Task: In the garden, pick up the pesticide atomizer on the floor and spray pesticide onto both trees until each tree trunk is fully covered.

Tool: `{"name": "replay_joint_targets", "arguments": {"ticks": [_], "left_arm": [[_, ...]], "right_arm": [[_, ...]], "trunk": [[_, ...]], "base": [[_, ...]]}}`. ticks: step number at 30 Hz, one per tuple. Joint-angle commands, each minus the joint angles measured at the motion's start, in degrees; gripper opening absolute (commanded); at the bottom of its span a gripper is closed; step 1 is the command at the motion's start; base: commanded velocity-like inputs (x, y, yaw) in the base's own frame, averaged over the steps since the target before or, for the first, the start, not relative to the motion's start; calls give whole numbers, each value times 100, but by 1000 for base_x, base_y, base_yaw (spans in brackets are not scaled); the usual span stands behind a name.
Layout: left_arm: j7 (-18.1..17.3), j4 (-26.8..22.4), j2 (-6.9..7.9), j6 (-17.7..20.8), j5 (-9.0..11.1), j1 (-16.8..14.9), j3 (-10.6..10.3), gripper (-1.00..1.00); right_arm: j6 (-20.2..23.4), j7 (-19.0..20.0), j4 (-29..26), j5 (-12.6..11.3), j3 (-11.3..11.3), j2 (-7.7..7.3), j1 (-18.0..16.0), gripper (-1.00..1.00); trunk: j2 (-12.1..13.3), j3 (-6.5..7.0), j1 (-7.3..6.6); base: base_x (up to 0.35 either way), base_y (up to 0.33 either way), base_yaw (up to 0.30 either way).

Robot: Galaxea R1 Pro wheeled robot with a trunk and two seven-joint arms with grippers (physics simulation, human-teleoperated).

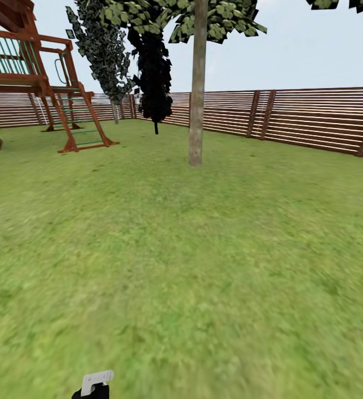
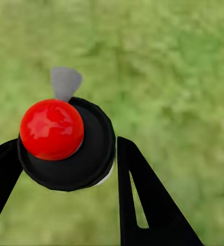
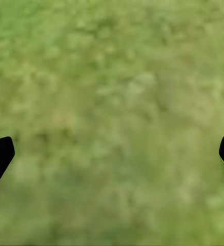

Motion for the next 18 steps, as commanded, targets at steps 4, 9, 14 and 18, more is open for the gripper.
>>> {"name": "replay_joint_targets", "arguments": {"ticks": [4, 9, 14, 18], "left_arm": [[-1, -2, 0, 0, 1, 0, 1, -100], [-1, -4, 0, 0, 1, 0, -5, -100], [-1, -5, 0, 0, 1, 0, -8, -100], [-1, -8, 0, 0, 1, 0, -8, -100]], "right_arm": [[0, 0, 0, 0, 0, 0, 0, 100], [0, 0, 0, 0, 0, 0, 0, 100], [0, 0, 0, 0, 0, 0, 0, 100], [0, 0, 0, 0, 0, 0, 0, 100]], "trunk": [[0, 0, 0], [0, 0, 0], [0, 0, 0], [0, 0, 0]], "base": [[340, 0, 0], [340, 0, 0], [340, 0, 0], [340, 0, 0]]}}
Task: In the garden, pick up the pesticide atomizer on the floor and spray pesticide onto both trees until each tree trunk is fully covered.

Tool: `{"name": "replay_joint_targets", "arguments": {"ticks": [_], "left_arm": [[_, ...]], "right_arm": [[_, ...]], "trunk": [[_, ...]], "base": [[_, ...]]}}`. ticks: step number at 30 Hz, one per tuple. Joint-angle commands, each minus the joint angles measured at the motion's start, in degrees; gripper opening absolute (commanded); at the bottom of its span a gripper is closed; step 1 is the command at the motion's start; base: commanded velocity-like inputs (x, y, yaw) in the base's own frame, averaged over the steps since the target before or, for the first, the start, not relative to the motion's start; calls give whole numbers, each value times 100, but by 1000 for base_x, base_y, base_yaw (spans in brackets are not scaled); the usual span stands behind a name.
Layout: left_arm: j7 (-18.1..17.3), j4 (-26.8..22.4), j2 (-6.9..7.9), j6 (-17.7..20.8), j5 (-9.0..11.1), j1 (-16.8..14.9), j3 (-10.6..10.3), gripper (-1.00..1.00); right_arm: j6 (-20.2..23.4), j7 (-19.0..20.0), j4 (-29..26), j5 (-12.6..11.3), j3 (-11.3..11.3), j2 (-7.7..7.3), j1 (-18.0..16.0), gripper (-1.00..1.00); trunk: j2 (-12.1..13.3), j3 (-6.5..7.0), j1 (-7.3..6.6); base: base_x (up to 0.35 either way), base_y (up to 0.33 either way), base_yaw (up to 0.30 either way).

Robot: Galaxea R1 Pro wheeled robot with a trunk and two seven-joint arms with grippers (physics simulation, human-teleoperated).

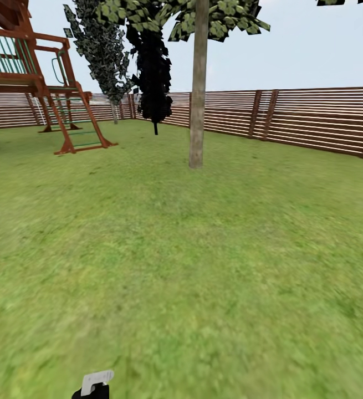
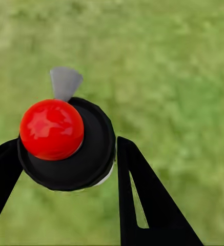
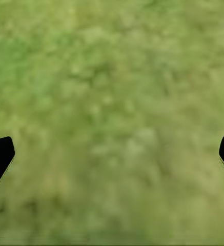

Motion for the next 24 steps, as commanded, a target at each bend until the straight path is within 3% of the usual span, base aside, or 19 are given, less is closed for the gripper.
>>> {"name": "replay_joint_targets", "arguments": {"ticks": [1, 24], "left_arm": [[-1, -1, 0, 0, 1, 0, 0, -100], [-1, 7, 0, 0, 1, 0, 8, -100]], "right_arm": [[0, 0, 0, 0, 0, 0, 0, 100], [0, 0, 0, 0, 0, 0, 0, 100]], "trunk": [[0, 0, 0], [0, 0, 0]], "base": [[340, 0, 0], [340, 0, 0]]}}
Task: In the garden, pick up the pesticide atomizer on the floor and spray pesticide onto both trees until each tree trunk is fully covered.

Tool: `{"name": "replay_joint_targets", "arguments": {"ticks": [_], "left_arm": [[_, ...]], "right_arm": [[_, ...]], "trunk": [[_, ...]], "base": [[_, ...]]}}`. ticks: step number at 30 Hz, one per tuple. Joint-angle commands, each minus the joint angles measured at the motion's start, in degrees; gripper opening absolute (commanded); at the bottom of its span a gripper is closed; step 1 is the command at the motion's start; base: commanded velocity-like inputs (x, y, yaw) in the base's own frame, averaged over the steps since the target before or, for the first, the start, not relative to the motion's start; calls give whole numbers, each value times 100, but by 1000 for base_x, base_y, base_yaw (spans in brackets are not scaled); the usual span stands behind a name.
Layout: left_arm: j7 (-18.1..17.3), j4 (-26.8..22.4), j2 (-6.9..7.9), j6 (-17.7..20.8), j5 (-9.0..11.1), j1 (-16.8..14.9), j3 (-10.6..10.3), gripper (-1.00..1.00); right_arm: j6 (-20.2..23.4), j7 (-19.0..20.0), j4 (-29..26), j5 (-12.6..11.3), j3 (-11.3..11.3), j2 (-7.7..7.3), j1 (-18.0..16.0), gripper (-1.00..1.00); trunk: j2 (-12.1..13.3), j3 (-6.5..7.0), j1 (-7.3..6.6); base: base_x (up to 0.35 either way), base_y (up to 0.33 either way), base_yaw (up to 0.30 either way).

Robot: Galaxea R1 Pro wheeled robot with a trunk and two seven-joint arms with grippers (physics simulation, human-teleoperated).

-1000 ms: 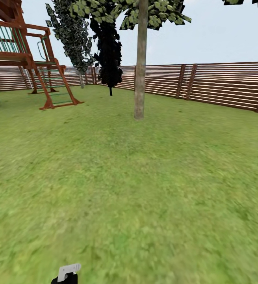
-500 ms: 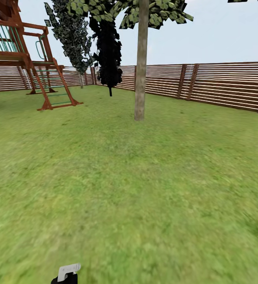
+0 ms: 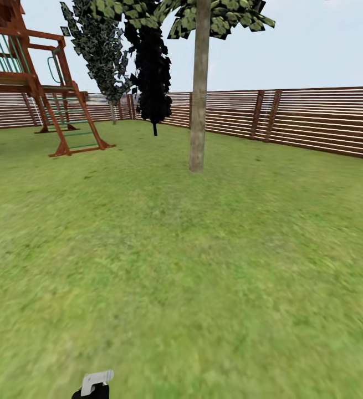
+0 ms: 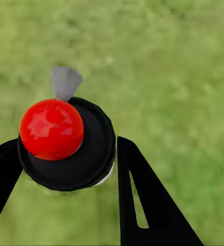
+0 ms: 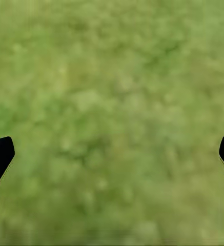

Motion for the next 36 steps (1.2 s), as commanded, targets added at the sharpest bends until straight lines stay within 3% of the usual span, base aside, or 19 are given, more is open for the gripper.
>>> {"name": "replay_joint_targets", "arguments": {"ticks": [1, 36], "left_arm": [[-1, 0, 0, 0, 0, 0, 1, -100], [-1, 0, 0, 0, 0, 0, -8, -100]], "right_arm": [[0, 0, 0, 0, 0, 0, 0, 100], [0, 0, 0, 0, 0, 0, 0, 100]], "trunk": [[0, 0, 0], [0, 0, 0]], "base": [[340, 0, 0], [340, 0, 0]]}}
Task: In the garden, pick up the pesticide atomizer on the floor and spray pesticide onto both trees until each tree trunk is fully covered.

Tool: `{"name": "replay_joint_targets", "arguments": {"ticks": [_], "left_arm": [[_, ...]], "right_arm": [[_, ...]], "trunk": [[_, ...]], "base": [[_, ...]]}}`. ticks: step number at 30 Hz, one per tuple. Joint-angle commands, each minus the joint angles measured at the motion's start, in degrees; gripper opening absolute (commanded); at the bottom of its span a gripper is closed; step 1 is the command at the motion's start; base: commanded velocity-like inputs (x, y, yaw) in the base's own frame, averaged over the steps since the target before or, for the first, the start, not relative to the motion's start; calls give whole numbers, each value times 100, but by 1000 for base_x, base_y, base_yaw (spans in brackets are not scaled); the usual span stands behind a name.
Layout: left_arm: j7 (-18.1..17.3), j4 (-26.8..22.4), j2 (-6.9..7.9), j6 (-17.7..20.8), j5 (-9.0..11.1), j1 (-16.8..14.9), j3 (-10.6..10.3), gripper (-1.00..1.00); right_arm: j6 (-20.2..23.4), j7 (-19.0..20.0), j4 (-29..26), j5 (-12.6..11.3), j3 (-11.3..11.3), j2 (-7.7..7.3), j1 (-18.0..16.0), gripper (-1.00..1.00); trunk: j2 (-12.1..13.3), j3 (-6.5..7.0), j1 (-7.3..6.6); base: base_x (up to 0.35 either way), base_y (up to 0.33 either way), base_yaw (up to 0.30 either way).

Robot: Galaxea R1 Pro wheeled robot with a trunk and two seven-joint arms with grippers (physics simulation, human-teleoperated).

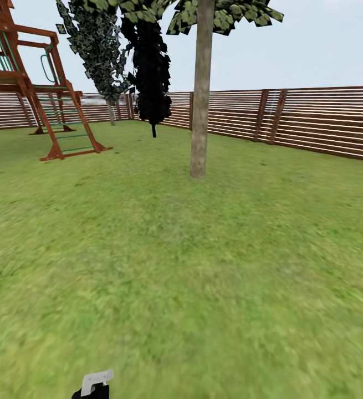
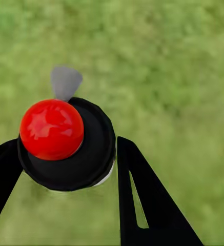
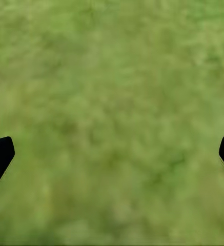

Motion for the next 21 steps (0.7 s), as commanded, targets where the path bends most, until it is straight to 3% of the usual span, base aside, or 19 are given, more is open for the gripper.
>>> {"name": "replay_joint_targets", "arguments": {"ticks": [1, 21], "left_arm": [[-1, 0, 0, 0, 1, 0, 0, -100], [-1, 0, 0, 0, 1, 0, 8, -100]], "right_arm": [[0, 0, 0, 0, 0, 0, 0, 100], [0, 0, 0, 0, 0, 0, 0, 100]], "trunk": [[0, 0, 0], [0, 0, 0]], "base": [[340, 0, 0], [340, 0, 0]]}}
